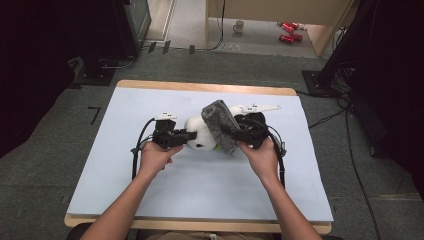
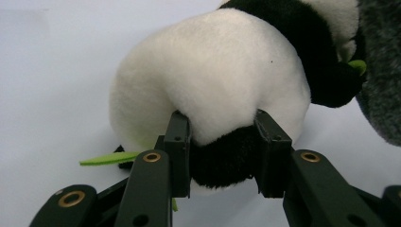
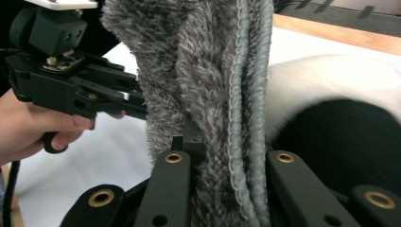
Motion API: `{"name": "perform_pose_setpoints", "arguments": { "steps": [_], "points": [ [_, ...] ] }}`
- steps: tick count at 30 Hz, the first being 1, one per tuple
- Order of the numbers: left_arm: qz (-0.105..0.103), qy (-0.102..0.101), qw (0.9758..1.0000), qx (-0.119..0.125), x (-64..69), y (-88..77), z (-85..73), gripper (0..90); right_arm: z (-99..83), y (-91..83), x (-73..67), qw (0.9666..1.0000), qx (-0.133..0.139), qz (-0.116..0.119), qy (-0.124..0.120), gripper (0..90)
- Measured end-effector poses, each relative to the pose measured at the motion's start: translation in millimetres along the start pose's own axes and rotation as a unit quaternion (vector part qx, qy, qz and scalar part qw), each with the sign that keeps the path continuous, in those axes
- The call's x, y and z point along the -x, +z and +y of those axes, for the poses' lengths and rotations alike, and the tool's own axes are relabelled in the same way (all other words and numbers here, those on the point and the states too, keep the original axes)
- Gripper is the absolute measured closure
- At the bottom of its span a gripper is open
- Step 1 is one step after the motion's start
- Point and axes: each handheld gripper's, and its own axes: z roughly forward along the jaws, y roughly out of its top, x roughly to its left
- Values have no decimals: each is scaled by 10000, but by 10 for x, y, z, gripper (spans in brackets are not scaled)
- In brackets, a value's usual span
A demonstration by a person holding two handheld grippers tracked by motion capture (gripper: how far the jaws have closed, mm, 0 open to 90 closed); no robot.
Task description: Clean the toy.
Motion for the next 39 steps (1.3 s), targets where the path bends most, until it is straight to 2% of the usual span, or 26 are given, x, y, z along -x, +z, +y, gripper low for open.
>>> {"name": "perform_pose_setpoints", "arguments": {
  "steps": [5, 7, 9, 10, 13, 16, 18, 24, 33, 36, 38, 39],
  "points": [
    [10, -20, 10000, 4, 37, -23, -47, 638, 18, 183, -148, 9996, -72, 144, -217, 776],
    [17, 38, 10000, -32, 43, -37, -69, 636, -10, 305, -201, 9989, -245, 153, -379, 776],
    [67, 74, 9999, -72, 45, -40, -80, 636, -48, 399, -230, 9979, -428, 48, -489, 776],
    [84, 91, 9999, -82, 42, -39, -86, 636, -73, 436, -231, 9974, -467, 10, -555, 776],
    [65, 88, 9999, -61, 34, -32, -88, 635, -96, 458, -185, 9976, -463, 22, -514, 774],
    [82, 87, 9999, -43, 34, -22, -80, 635, -105, 434, -147, 9965, -510, -184, -630, 774],
    [48, 94, 9999, -44, 24, -16, -73, 635, -117, 407, -107, 9964, -520, -262, -611, 777],
    [59, 341, 9993, -119, 26, 18, -27, 638, -143, 306, 15, 9966, -522, -370, -519, 782],
    [-71, 231, 9996, -125, -71, 62, 74, 639, -177, 19, 263, 9983, -295, -495, -52, 779],
    [-69, 170, 9998, -121, -103, 66, 95, 638, -193, -105, 375, 9976, -198, -657, 121, 777],
    [-117, 93, 9998, -113, -134, 65, 108, 638, -216, -191, 468, 9953, -182, -940, 171, 779],
    [-136, 89, 9998, -120, -140, 67, 113, 638, -240, -227, 534, 9948, -159, -978, 252, 779]
  ]
}}
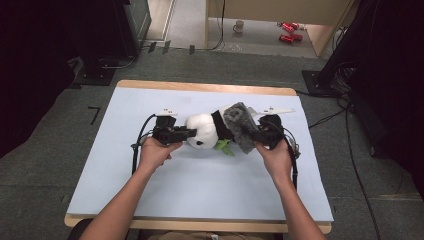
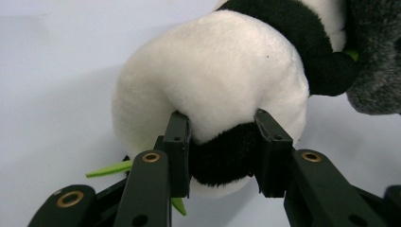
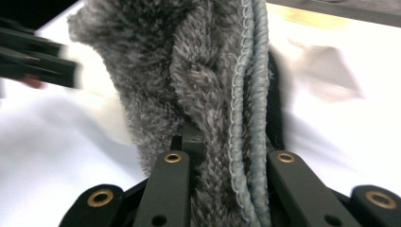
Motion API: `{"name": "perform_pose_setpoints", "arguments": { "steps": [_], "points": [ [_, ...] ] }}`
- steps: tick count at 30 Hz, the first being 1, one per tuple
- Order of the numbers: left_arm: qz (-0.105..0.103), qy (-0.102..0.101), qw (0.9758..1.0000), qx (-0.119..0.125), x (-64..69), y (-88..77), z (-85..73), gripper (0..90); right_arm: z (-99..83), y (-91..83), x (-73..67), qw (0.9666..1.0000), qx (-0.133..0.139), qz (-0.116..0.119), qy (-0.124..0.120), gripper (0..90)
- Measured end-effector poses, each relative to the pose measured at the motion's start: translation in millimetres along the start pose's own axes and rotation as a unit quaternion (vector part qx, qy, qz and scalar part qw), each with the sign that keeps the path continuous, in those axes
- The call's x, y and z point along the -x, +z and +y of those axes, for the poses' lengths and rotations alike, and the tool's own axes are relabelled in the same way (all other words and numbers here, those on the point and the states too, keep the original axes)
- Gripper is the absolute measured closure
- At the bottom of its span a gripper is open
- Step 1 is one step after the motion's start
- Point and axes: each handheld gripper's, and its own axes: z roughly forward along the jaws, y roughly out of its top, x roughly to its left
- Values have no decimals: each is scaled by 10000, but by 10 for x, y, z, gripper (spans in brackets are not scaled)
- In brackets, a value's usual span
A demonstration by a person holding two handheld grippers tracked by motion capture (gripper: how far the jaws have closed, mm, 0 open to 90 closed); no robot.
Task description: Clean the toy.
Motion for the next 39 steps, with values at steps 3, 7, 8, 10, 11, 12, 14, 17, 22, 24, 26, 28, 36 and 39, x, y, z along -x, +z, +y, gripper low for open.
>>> {"name": "perform_pose_setpoints", "arguments": {
  "steps": [3, 7, 8, 10, 11, 12, 14, 17, 22, 24, 26, 28, 36, 39],
  "points": [
    [9, 28, 10000, -11, 9, 8, 10, 638, -105, -3, 186, 9990, 48, 145, 430, 777],
    [-16, 11, 10000, -25, -3, 4, 13, 637, -199, 20, 273, 9986, 64, 104, 520, 776],
    [-19, 15, 10000, -28, -5, 2, 11, 637, -209, 12, 296, 9985, 39, 61, 534, 776],
    [-47, -10, 10000, -14, -18, 1, 2, 637, -228, -2, 349, 9983, -23, -78, 578, 777],
    [-73, -40, 10000, -27, -28, -2, -4, 637, -239, -9, 381, 9978, -64, -158, 640, 777],
    [-75, -48, 9999, -51, -39, -10, -7, 637, -246, -21, 414, 9973, -86, -166, 710, 777],
    [-97, -50, 9999, -71, -57, -25, -18, 637, -238, -78, 448, 9966, -11, -97, 817, 777],
    [-130, -34, 9999, -80, -73, -37, -46, 637, -160, -215, 452, 9960, 263, -65, 852, 777],
    [-111, 101, 9999, -77, -42, -51, -105, 636, -19, -381, 491, 9928, 712, 81, 955, 777],
    [-111, 129, 9998, -75, -40, -57, -116, 635, 31, -400, 502, 9914, 846, 191, 981, 777],
    [-111, 123, 9998, -73, -33, -60, -132, 634, 79, -396, 493, 9906, 915, 278, 973, 777],
    [-93, 161, 9998, -88, -25, -68, -148, 633, 123, -375, 472, 9907, 948, 350, 909, 777],
    [-8, 245, 9996, -131, 6, -105, -232, 626, 211, -106, 308, 9933, 714, 609, 675, 775],
    [5, 228, 9997, -115, -3, -106, -247, 626, 181, 67, 257, 9963, 461, 508, 510, 773]
  ]
}}
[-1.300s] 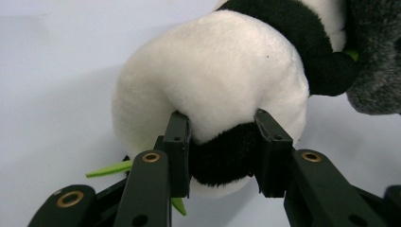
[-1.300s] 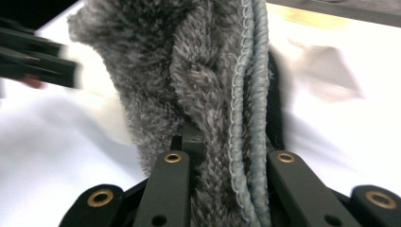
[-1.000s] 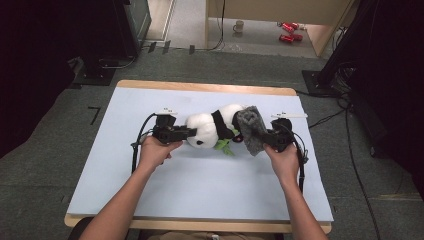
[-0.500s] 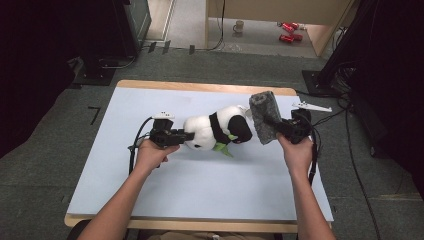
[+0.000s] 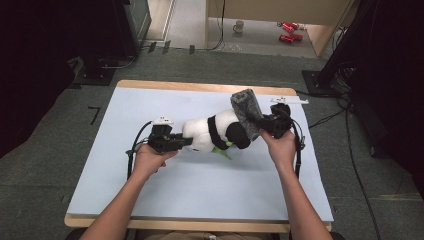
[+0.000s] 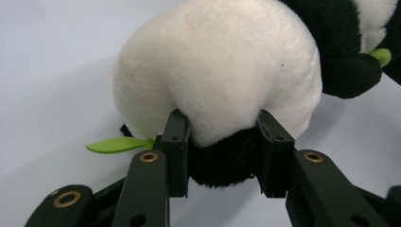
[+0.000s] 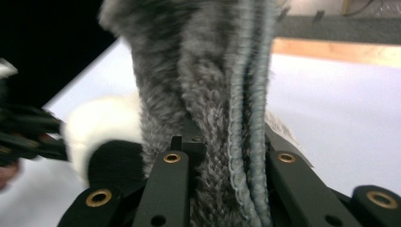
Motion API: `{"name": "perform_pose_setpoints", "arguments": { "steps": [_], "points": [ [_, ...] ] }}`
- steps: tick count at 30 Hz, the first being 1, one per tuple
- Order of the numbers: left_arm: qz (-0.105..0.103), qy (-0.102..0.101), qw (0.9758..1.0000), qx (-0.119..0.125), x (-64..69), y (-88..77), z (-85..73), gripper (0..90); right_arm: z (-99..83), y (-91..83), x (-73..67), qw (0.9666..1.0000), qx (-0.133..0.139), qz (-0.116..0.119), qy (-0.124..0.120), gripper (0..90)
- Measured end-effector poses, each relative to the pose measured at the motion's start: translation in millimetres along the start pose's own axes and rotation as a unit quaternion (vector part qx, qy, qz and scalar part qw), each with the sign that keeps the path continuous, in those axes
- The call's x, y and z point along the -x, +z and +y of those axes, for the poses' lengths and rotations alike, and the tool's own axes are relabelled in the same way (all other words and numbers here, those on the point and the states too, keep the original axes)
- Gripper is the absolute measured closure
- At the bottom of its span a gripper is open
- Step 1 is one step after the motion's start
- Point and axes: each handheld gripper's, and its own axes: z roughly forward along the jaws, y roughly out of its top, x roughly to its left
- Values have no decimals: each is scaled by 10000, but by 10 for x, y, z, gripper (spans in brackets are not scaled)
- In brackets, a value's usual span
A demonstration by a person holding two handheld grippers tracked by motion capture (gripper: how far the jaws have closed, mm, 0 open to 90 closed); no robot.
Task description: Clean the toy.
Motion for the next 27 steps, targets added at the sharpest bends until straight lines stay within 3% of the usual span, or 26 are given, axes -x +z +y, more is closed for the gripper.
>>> {"name": "perform_pose_setpoints", "arguments": {
  "steps": [3, 6, 11, 18, 23, 27],
  "points": [
    [-21, -65, 10000, 73, -8, 12, -1, 628, -85, 95, 70, 10000, 21, -14, 83, 778],
    [-2, -88, 9999, 122, -5, 27, 10, 630, -137, 136, 141, 9996, -107, -212, 142, 781],
    [8, -98, 9999, 106, -9, 29, 26, 630, -267, 209, 217, 9989, -237, -277, 303, 784],
    [-12, -184, 9998, 126, -43, 33, 68, 631, -492, 405, 249, 9940, -890, -544, 339, 787],
    [-62, -205, 9997, 133, -58, 41, 85, 631, -484, 333, 318, 9935, -883, -570, 434, 785],
    [-87, -215, 9997, 118, -67, 38, 87, 631, -403, 146, 393, 9946, -606, -617, 574, 784]
  ]
}}
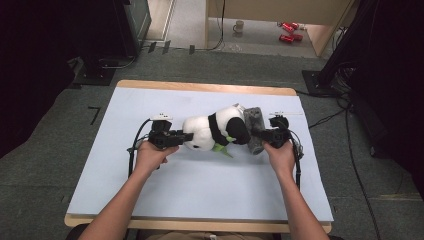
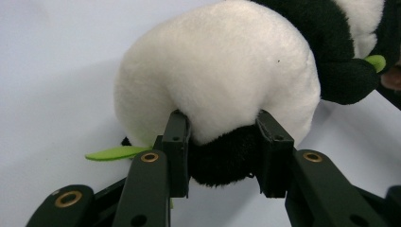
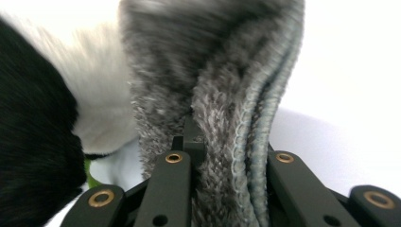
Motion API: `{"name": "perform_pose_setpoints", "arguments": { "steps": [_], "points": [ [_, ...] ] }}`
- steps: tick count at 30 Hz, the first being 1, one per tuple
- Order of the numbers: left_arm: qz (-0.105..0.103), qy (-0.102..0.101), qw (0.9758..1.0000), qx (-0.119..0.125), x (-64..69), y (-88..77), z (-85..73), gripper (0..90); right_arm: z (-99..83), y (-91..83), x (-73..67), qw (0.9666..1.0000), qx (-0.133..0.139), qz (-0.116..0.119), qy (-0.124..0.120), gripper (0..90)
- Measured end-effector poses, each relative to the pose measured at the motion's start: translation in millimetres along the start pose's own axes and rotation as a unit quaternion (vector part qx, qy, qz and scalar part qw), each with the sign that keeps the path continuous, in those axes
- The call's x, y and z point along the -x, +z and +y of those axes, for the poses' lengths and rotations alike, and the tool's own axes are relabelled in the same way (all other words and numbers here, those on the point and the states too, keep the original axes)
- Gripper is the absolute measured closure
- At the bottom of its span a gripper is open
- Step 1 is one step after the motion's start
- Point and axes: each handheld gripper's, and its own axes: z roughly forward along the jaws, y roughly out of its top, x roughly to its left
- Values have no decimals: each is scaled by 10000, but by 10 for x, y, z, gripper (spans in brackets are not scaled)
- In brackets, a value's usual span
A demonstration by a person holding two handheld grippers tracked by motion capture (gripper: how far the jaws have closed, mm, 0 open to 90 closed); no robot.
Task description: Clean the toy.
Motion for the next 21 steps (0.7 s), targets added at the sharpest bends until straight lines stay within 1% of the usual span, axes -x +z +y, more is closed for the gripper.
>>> {"name": "perform_pose_setpoints", "arguments": {
  "steps": [2, 5, 7, 9, 11, 14, 15, 16, 18, 21],
  "points": [
    [10, 14, 10000, -1, 6, 0, -2, 630, 47, -126, 24, 9997, 220, 0, 45, 784],
    [33, 23, 10000, -4, 18, -1, -5, 630, 121, -307, 20, 9983, 582, -68, -18, 784],
    [37, 24, 10000, 5, 23, -1, -8, 630, 160, -408, 3, 9968, 800, 22, -14, 784],
    [51, 34, 10000, 7, 29, -1, -12, 630, 195, -477, -42, 9957, 923, 111, -47, 784],
    [55, 50, 10000, 6, 33, -2, -19, 630, 224, -505, -99, 9946, 1006, 236, -108, 783],
    [50, 56, 10000, -4, 39, -3, -24, 630, 257, -473, -219, 9928, 1069, 514, -176, 782],
    [48, 55, 10000, -4, 39, -3, -25, 630, 264, -449, -268, 9923, 1057, 597, -242, 782],
    [48, 61, 10000, -10, 38, -5, -27, 630, 269, -419, -323, 9923, 1020, 626, -319, 782],
    [57, 72, 10000, -21, 38, -6, -32, 630, 273, -347, -416, 9927, 907, 607, -510, 782],
    [61, 78, 9999, -32, 36, -8, -39, 629, 246, -238, -490, 9936, 758, 387, -741, 780]
  ]
}}
